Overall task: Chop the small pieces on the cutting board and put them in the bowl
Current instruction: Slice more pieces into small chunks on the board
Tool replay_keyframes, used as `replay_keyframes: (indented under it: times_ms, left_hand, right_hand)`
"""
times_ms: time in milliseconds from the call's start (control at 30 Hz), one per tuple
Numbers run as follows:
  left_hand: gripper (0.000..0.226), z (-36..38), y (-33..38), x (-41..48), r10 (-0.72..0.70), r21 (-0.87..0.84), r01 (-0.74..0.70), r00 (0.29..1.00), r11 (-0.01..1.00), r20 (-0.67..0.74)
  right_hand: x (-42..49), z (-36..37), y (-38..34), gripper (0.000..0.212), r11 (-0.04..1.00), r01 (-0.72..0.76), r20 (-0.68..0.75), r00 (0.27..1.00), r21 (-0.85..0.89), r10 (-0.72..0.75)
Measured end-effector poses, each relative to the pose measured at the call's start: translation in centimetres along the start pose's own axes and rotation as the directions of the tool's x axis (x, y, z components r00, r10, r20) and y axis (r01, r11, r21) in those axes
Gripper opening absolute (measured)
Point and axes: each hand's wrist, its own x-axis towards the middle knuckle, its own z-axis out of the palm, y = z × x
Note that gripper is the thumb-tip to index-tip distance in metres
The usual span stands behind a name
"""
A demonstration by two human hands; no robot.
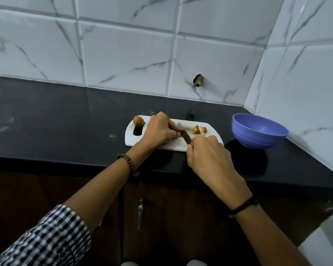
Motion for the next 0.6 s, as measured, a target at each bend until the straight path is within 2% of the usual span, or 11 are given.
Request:
replay_keyframes:
  times_ms: [333, 467, 600]
  left_hand:
    - [0.011, 0.1, 0.0, 0.1, 0.004, 0.020, -0.004, 1.000, 1.000, -0.004]
    - [0.010, 0.5, 0.1, 0.4, 0.012, 0.112, -0.010, 1.000, 0.994, -0.014]
    - [0.007, 0.6, 0.6, 0.2, -0.022, 0.255, 0.034, 0.999, 0.966, -0.050]
  right_hand:
    - [-1.3, -1.5, 1.2, 0.022, 1.000, -0.017, 0.094, 0.995, 0.000, 0.017]
    - [-2.1, -2.1, 1.9, 0.024, 1.000, -0.011, 0.121, 0.993, -0.014, 0.012]
    - [-2.3, -3.0, 3.0, 0.031, 0.999, -0.014, 0.089, 0.996, 0.049, 0.009]
